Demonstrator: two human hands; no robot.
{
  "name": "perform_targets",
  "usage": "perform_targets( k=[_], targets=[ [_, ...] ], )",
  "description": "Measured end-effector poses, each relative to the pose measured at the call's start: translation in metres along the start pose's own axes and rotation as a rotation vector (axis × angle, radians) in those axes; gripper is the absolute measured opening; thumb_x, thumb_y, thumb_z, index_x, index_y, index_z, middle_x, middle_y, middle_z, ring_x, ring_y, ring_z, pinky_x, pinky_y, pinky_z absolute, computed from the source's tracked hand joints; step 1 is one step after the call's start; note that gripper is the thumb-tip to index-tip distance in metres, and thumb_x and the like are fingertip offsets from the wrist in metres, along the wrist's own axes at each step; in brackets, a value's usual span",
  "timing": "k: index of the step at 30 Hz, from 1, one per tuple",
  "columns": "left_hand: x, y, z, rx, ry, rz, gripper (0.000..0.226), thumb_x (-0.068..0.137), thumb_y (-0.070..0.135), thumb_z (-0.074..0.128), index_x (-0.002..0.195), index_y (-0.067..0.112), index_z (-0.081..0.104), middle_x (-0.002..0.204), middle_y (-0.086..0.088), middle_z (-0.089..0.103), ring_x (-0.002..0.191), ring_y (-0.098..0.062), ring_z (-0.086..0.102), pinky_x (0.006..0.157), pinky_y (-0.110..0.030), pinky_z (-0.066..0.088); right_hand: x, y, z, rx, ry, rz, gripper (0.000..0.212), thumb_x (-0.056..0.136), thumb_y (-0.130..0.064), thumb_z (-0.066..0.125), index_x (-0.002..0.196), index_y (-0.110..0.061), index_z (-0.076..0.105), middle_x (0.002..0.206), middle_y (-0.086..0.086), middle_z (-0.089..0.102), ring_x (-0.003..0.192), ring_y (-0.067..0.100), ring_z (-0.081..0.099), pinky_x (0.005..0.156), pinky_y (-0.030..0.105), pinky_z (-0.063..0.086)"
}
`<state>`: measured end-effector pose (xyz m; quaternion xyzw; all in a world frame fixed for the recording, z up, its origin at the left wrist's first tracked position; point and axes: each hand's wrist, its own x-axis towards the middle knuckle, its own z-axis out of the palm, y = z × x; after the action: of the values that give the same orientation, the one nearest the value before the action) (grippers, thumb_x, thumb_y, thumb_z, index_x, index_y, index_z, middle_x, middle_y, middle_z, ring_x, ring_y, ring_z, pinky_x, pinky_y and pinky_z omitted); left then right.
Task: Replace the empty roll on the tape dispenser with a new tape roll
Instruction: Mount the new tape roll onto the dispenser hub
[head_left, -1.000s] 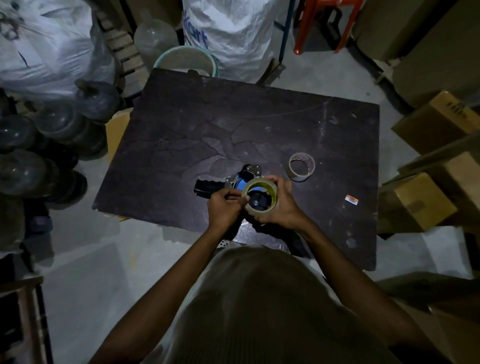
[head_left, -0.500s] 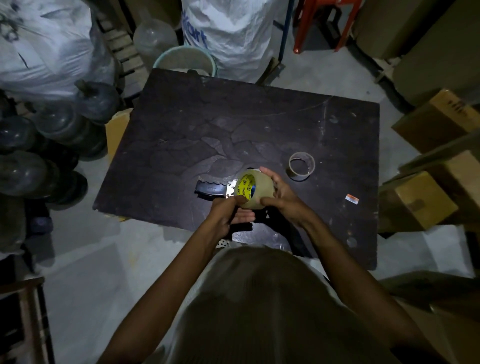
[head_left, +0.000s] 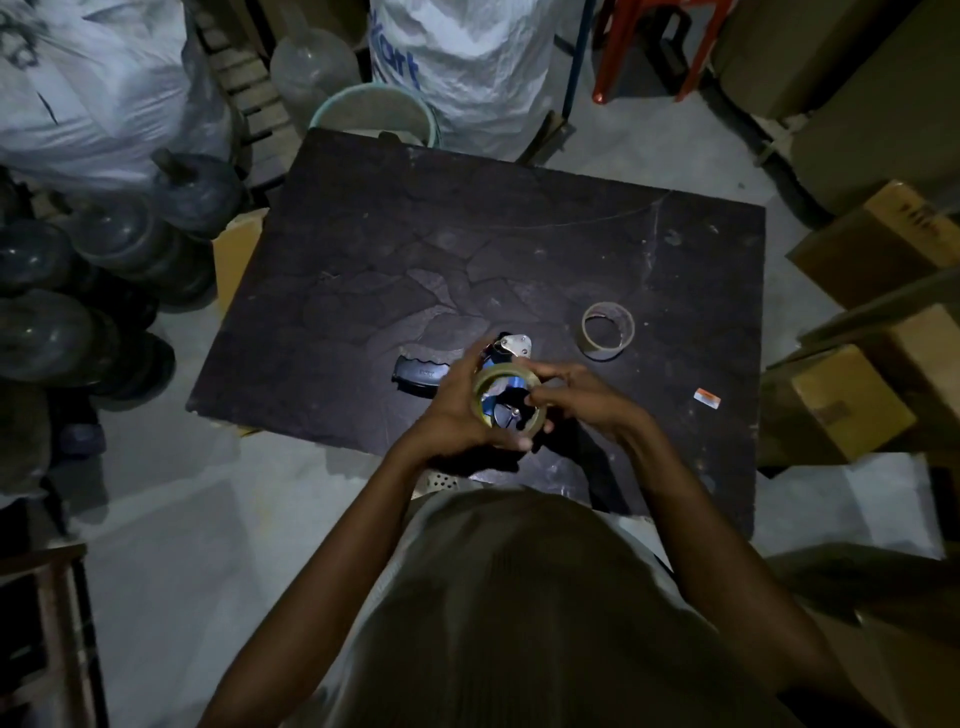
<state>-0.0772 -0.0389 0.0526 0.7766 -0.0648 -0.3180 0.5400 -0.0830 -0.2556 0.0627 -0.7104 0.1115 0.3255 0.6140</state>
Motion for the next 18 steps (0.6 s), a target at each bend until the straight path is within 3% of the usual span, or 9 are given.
perform_targets(
  k=[2,4,7,11,15,18],
  targets=[
    [0.008,-0.009,0.001,0.234,-0.068,0.145,0.129,0.045,0.037,0.102,0.153,0.042,0.032,0.146,0.005,0.051,0.135,-0.013,0.050,0.112,-0.032,0.044,0.001,-0.001,0.000,-0.029,-0.005,-0.004,0.035,0.093,-0.001,0.069,0.127,-0.011,0.073,0.094,0.012,0.076,0.068,0.022,0.067,0.059,0.029,0.056],
    [0.011,-0.013,0.006,0.427,-0.001,0.181,0.120,0.046,0.039,0.099,0.149,0.039,0.040,0.142,0.002,0.053,0.130,-0.020,0.050,0.110,-0.035,0.041,-0.001,0.003,0.003,0.014,0.029,-0.027,0.032,0.091,-0.006,0.077,0.123,-0.010,0.074,0.100,0.012,0.077,0.072,0.018,0.069,0.064,0.029,0.058],
    [0.012,-0.014,0.010,0.264,0.095,0.121,0.104,0.049,0.039,0.095,0.142,0.030,0.050,0.131,0.006,0.064,0.119,-0.013,0.063,0.104,-0.037,0.053,-0.009,0.012,0.011,0.189,0.137,-0.062,0.040,0.091,-0.011,0.078,0.131,-0.010,0.071,0.116,0.012,0.078,0.074,0.016,0.069,0.067,0.025,0.059],
    [0.014,-0.012,0.012,-0.008,0.213,-0.008,0.086,0.059,0.015,0.097,0.132,0.028,0.054,0.119,0.008,0.069,0.105,0.007,0.065,0.094,-0.019,0.053,-0.014,0.033,0.011,0.228,0.220,-0.128,0.043,0.091,-0.017,0.078,0.133,-0.014,0.071,0.112,0.019,0.078,0.080,0.022,0.073,0.073,0.029,0.063],
    [0.016,-0.004,0.008,0.015,0.221,-0.036,0.085,0.063,0.011,0.095,0.133,0.030,0.052,0.113,0.018,0.065,0.104,0.004,0.062,0.097,-0.026,0.052,-0.012,0.042,0.007,0.044,0.334,-0.208,0.039,0.086,-0.018,0.084,0.124,-0.014,0.077,0.112,0.008,0.081,0.086,0.029,0.079,0.081,0.045,0.066],
    [0.011,0.006,0.015,0.160,0.274,-0.026,0.088,0.060,0.034,0.096,0.137,0.026,0.055,0.115,0.013,0.066,0.108,-0.008,0.064,0.097,-0.027,0.053,-0.009,0.047,0.006,-0.009,0.382,-0.236,0.033,0.088,-0.012,0.081,0.120,-0.009,0.078,0.113,0.008,0.079,0.086,0.023,0.079,0.081,0.045,0.066]
  ],
)
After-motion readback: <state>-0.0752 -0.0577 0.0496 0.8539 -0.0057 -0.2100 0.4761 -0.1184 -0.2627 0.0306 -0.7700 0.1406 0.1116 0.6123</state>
